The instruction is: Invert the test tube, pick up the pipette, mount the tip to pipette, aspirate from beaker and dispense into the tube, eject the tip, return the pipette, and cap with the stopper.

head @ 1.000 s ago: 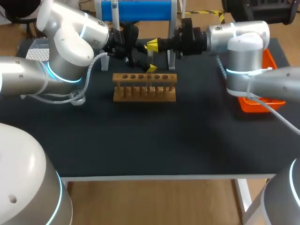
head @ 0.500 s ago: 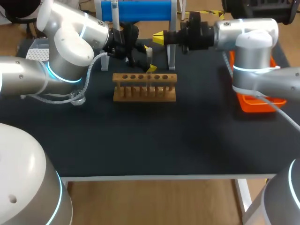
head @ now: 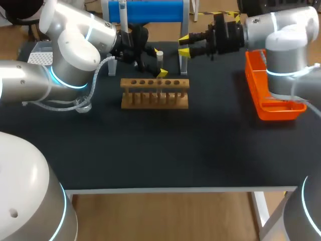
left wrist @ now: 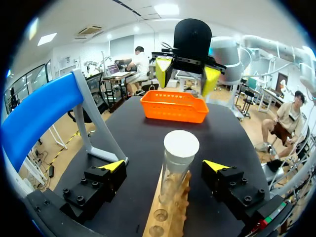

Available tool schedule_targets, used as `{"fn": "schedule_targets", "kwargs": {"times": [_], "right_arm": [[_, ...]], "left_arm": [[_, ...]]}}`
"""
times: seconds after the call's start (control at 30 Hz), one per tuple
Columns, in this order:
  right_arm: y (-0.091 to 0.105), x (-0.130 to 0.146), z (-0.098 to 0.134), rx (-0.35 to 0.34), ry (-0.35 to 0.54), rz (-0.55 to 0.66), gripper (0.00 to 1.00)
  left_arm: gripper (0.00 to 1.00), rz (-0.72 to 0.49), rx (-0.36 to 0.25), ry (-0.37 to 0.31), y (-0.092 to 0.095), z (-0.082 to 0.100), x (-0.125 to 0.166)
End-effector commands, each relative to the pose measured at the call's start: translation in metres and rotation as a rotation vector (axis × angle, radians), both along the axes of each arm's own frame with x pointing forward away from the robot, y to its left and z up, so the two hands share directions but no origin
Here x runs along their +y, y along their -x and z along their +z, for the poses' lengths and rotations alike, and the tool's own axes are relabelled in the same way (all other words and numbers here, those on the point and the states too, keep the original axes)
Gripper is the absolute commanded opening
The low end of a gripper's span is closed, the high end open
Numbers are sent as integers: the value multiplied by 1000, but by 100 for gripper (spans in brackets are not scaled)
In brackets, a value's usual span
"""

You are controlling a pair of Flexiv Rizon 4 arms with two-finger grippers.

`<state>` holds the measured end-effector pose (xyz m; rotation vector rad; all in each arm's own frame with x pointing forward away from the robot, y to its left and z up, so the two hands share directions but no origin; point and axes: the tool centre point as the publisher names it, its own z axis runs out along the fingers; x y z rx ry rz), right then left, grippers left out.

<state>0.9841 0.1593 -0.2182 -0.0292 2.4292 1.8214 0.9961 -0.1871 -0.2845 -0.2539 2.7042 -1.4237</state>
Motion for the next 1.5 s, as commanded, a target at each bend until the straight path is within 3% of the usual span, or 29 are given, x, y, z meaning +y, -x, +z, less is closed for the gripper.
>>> {"fn": "schedule_targets", "kwargs": {"times": [0.03, 0.17, 0.83, 1.5], "right_arm": [[10, -10, -4, 4, 89, -16, 100], [10, -15, -22, 15, 196, -48, 100], [10, -15, -22, 15, 196, -48, 100], [10, -15, -22, 15, 196, -48, 100]], "left_arm": [[100, -1, 2, -2, -1, 0, 0], [100, -1, 2, -2, -1, 0, 0], [100, 23, 2, 0, 6, 0, 7], [100, 259, -53, 18, 41, 15, 70]]}}
